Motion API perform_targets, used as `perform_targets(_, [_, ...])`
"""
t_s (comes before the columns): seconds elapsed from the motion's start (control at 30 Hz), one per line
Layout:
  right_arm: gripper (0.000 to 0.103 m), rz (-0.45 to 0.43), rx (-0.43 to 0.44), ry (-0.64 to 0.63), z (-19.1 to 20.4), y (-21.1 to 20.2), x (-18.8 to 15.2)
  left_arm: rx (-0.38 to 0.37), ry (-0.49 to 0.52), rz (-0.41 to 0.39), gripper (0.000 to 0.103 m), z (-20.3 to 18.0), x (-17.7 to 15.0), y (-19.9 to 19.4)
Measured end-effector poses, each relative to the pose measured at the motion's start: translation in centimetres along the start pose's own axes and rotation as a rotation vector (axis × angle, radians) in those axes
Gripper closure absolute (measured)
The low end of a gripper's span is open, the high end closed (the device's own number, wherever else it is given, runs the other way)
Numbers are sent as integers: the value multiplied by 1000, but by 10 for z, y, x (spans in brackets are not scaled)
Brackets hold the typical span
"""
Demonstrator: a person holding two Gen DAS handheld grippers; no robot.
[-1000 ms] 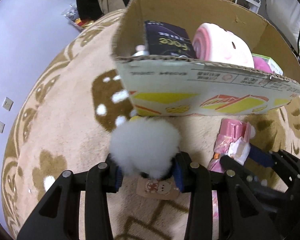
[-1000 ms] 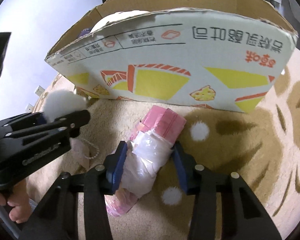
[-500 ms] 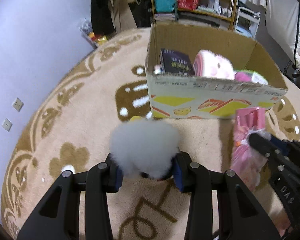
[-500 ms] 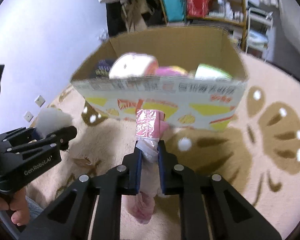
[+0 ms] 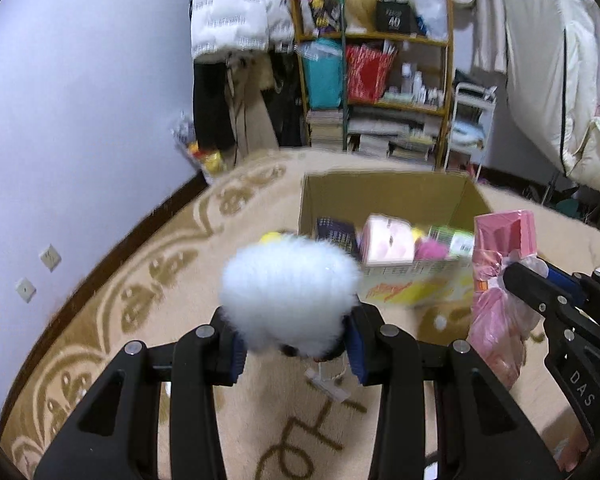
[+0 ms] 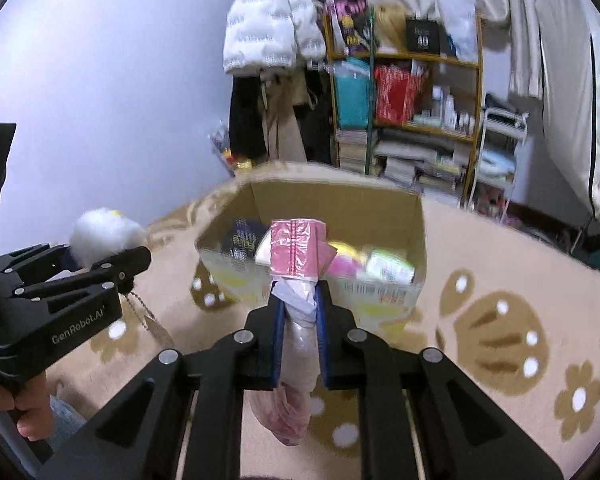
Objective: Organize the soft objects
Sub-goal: 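Lift the white plush over the box while the right tool carries the pink item there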
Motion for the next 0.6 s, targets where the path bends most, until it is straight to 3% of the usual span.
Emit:
perform_targets(0.4, [88, -130, -36, -8, -17, -9, 49, 23, 28, -215, 65, -17, 58, -24])
perform_targets(0.6, [88, -170, -48, -14, -34, 5, 70, 9, 59, -215, 65, -26, 77, -2])
Point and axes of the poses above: each gripper's, at about its wrist camera, not at the fingertips, and y roughly the way its jaws point, z to its left, x to its top, the point moved 5 cm from there along y, roughly the way its jaws point, and after that the axes turned 4 degrees about z, right-handed, at the moved point
